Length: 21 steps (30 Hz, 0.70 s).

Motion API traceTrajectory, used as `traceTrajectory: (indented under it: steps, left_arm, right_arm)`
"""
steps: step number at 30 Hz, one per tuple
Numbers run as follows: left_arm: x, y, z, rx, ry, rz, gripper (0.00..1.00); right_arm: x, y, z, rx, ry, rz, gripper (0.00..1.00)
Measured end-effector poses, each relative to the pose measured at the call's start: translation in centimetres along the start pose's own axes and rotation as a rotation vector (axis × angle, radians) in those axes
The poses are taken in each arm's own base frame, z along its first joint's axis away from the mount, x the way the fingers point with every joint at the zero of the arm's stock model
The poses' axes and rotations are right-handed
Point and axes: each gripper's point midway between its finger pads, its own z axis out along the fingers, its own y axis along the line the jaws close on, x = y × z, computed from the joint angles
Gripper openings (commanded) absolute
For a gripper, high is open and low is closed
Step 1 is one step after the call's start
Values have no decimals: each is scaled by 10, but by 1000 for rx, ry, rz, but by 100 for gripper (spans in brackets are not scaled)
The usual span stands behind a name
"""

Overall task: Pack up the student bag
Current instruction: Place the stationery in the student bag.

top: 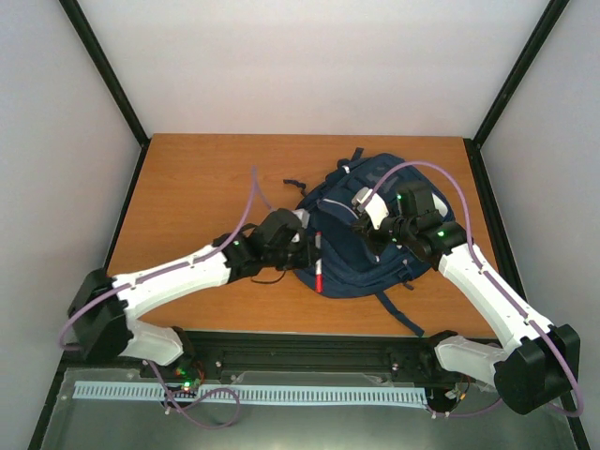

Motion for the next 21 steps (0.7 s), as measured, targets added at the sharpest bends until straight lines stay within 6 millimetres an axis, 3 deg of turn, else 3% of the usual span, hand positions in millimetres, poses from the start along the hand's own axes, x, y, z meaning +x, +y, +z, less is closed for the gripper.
traceTrajectory:
  steps: [3,6,14,19,21]
  left_arm:
    - [-14,-24,22,86,-21,-17,1]
    - [-28,-35,40,141,-48,-72,1]
    - [-60,-31,83,220,-99,-270,1]
    - [-68,-22,111,223,-104,-354,1]
    - [-70,-22,117,226,-109,-374,8]
  right_arm:
    - [0,0,0,0,-1,9,3]
    - [-1,-1,-2,6,-4,13,3]
    - [-3,-2,-4,17,-11,13,3]
    - [-3,-3,-5,14,-13,15,3]
    - [-3,-4,-5,17,-14,17,3]
